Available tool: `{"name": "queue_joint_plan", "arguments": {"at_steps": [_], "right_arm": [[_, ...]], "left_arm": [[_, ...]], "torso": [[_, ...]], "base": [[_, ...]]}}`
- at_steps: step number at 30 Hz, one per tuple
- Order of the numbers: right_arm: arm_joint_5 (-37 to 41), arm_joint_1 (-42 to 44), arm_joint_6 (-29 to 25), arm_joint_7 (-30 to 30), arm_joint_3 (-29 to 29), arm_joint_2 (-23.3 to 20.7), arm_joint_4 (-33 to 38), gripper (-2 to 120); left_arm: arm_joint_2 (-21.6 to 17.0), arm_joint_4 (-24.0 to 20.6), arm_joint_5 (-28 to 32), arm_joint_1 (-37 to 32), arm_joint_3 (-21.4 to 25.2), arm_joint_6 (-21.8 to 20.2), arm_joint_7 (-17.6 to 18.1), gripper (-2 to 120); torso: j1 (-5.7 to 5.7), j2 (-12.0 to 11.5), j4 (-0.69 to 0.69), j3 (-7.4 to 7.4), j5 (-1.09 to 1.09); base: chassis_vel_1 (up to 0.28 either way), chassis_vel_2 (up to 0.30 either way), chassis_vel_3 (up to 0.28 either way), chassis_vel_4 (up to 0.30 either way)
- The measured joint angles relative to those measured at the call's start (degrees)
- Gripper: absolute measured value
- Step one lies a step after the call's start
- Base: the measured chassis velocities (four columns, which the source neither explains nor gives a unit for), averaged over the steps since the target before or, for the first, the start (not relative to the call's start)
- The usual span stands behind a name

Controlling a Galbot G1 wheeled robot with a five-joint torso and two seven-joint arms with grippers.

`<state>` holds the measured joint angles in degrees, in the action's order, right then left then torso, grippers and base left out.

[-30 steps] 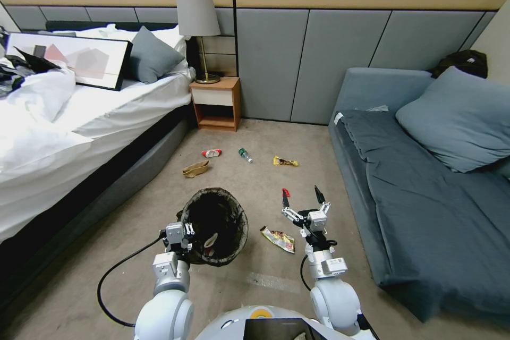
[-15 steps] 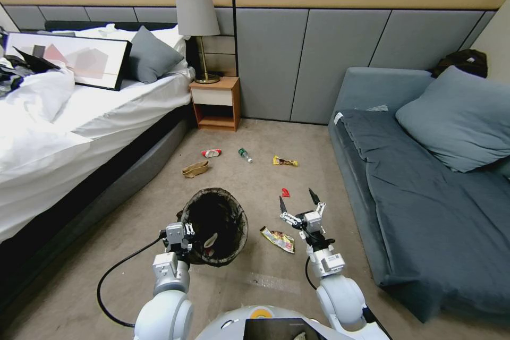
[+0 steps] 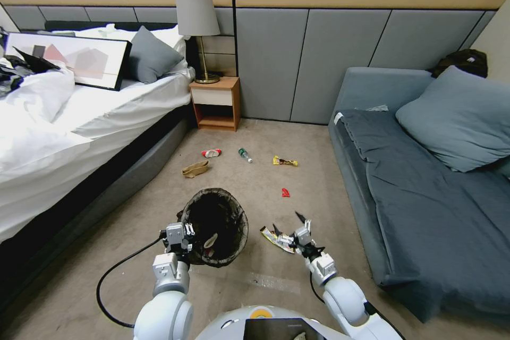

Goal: Pick up the trash bin, then pick up the garbage from the floor and place it into the trash bin.

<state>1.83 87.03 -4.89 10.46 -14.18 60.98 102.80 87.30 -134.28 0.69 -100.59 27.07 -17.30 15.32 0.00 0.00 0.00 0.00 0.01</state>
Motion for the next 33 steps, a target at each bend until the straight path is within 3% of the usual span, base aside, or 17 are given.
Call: {"name": "queue_joint_plan", "arguments": {"at_steps": [9, 17, 33], "right_arm": [[-1.04, -2.86, -3.51, 6.26, 0.72, -0.20, -10.59, 100], [-2.24, -6.53, -5.11, 6.99, 1.62, 2.35, -19.07, 100], [-2.11, -12.78, -6.22, 6.59, 2.16, 6.35, -27.00, 100]], "left_arm": [[0.16, 0.17, -0.02, 0.19, 0.07, 0.00, -0.02, 6], [0.33, 0.36, -0.26, 0.19, -0.07, 0.00, -0.06, 6], [0.37, 0.40, -0.38, 0.06, 0.08, 0.00, -0.12, 6]], "torso": [[0.00, 0.00, 0.00, 0.00, 0.00], [0.00, 0.00, 0.00, 0.00, -0.01], [0.00, 0.00, 0.00, 0.00, -0.01]], "base": [[0.000, 0.000, 0.000, 0.000], [0.000, 0.000, 0.000, 0.000], [0.000, 0.000, 0.000, 0.000]]}}
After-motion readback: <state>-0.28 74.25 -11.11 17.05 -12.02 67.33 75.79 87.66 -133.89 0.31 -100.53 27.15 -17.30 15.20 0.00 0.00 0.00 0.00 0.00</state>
